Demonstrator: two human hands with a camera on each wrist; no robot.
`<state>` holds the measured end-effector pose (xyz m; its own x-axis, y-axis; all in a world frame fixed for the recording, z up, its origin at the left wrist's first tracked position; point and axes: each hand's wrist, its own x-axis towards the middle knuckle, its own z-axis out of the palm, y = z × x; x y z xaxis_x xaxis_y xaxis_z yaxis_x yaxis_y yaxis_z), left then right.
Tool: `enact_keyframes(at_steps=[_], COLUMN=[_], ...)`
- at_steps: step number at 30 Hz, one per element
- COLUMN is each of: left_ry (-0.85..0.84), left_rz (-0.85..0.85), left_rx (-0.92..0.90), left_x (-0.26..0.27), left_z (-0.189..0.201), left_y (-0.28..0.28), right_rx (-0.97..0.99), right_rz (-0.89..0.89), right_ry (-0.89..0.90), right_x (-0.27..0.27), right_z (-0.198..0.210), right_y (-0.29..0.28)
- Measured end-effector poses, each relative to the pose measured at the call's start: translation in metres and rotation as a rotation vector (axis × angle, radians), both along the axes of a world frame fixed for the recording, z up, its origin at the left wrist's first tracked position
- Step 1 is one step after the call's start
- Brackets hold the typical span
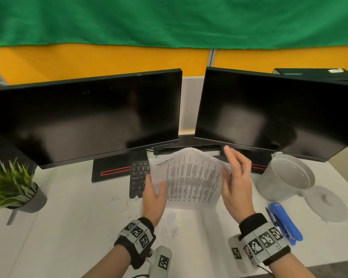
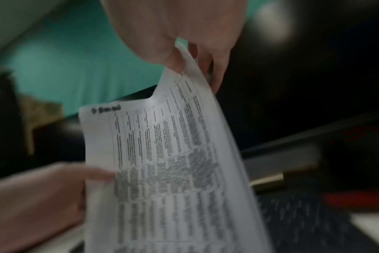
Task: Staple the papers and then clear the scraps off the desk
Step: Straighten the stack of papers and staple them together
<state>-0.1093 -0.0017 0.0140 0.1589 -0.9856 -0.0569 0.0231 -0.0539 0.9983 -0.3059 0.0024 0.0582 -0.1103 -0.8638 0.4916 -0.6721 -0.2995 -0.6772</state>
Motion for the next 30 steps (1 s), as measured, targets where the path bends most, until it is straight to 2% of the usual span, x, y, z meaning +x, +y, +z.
enact_keyframes(at_steps=[2,4,6,12,18,21,25,28,30], left_ry=[0.003,0.008,0.010,0.004,-0.066,-0.101,-0.160,-0.198,-0.198], left_rz=[-0.005,-0.011,-0.016,-0.026,-0.031,-0.023,-0.019,-0.079,-0.138], left_rx=[0.001,-0.001,0.001,0.007,0.041,0.033,-0.019,-0.028,0.034], left_x=[0.000,0.000,0.001,0.001,0.002,0.001,0.002,0.004,0.007], left_z=[-0.002,-0.003,-0.004,-0.006,-0.014,-0.012,0.012,0.031,0.033], left_y=[-0.001,-0.001,-0.002,-0.003,-0.006,-0.008,-0.017,-0.023,-0.027], right_rx=[0.015,0.099,0.154,0.131,0.153,0.155,0.026,0.066,0.149], right_rz=[0.022,0.037,0.054,0.086,0.026,0.029,0.048,0.036,0.031], right_ry=[0.245,0.299,0.271,0.135,-0.291,-0.258,-0.261,-0.266,-0.208], right_x=[-0.001,-0.002,-0.001,0.003,0.002,0.004,0.005,-0.002,-0.008], right_z=[0.002,0.000,-0.004,-0.006,-0.016,-0.008,0.023,0.041,0.041], right_y=[-0.002,-0.004,-0.004,-0.003,-0.007,-0.011,-0.027,-0.050,-0.068])
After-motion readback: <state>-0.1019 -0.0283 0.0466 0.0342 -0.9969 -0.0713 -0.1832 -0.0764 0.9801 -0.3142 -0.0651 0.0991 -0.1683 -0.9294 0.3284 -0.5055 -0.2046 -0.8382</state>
